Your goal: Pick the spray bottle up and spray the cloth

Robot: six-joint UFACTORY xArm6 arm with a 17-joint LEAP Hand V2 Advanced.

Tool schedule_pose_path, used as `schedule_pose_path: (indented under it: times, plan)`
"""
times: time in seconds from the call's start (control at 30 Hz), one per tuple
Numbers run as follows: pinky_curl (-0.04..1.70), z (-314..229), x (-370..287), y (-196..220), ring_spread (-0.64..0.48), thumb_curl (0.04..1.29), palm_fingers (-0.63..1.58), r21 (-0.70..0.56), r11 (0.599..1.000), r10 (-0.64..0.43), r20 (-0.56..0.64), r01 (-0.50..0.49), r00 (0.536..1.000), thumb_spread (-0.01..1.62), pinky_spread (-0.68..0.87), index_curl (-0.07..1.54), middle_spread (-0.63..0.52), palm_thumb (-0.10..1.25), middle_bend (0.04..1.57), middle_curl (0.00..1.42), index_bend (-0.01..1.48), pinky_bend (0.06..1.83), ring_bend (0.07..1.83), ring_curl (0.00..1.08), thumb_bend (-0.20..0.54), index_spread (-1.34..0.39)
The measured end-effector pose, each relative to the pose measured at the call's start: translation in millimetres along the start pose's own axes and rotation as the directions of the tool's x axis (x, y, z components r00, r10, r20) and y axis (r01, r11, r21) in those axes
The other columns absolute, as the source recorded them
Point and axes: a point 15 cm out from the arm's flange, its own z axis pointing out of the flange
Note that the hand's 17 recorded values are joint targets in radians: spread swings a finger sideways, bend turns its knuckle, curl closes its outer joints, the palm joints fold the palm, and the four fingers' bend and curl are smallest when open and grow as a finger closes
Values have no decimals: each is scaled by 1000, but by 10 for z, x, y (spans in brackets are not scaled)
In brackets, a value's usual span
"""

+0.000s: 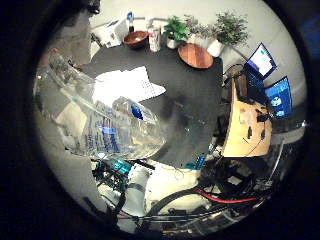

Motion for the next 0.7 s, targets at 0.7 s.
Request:
schedule_pose_path:
  times: [0.7]
  plan:
    - [610, 1132, 476, -416, -222, 1017, 1242, -169, 980, 97, -35, -101, 995, 610, -309, 653, -169, 1017, 1310, 659, 1148, 1280, 1416, 552, -18, -260]
